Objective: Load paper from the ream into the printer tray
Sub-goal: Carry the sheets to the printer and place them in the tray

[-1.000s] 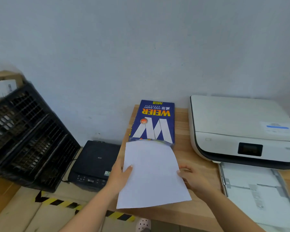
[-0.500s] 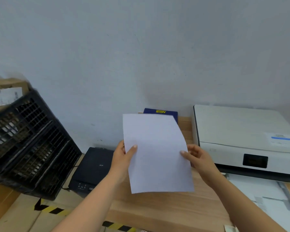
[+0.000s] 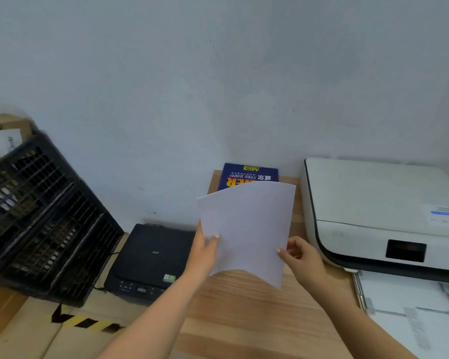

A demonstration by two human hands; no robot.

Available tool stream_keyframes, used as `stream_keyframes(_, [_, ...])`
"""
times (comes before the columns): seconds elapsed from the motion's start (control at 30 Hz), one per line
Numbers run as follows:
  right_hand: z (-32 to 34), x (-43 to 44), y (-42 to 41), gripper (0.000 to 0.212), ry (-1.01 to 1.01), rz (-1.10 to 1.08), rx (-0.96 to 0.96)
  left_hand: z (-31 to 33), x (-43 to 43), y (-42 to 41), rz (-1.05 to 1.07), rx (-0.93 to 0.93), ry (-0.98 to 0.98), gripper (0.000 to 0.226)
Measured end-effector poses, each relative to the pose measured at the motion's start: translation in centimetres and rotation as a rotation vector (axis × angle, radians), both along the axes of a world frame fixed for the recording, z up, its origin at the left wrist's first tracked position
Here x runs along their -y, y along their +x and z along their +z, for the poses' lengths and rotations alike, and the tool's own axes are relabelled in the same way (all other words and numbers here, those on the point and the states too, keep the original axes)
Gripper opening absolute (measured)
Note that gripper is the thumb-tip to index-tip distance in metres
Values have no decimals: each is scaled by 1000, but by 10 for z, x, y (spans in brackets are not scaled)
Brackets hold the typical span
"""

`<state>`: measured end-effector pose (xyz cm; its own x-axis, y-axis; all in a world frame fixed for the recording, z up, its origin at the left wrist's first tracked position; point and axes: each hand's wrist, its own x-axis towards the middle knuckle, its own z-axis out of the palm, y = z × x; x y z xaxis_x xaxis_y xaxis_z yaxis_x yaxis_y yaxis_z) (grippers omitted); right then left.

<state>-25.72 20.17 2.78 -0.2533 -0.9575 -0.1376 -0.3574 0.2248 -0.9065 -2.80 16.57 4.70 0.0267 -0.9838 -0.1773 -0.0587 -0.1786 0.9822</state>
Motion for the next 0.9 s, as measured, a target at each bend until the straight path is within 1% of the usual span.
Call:
stream_keyframes(0.03, [-4,-2,0,6,14,7,-5,-6,-2,1,-24,13,8,49])
stream_keyframes(0.1, [-9,-4,0,3,22,11,-12,-15,-5,3,-24,23,36,49])
stream_keyframes(0.17, [-11,-4,-1,7,4,7,-30,-19,-4,4,-4,16,57,45])
stream_keyframes(0.3, [-7,4,-2,11,-35,5,-66,-16,6,6,-18,34,35,40])
stream_keyframes(0.5, [-12,5,-2,11,9,5,-46,-26,11,11,-82,62,78,29])
stream_keyframes(0.6, [-12,8,-3,16,-19,-29,-66,-26,18,13,-116,89,68,29])
stream_keyframes(0.77, [-3,23,-6,21,-69,-52,-104,-12,37,15,-159,148,30,36])
stream_keyframes(0.83, [7,32,-7,20,-100,-52,-121,-3,48,14,-145,175,-23,33])
stream_keyframes(0.9, [19,42,-7,16,-123,-69,-126,5,60,14,-139,153,-48,29])
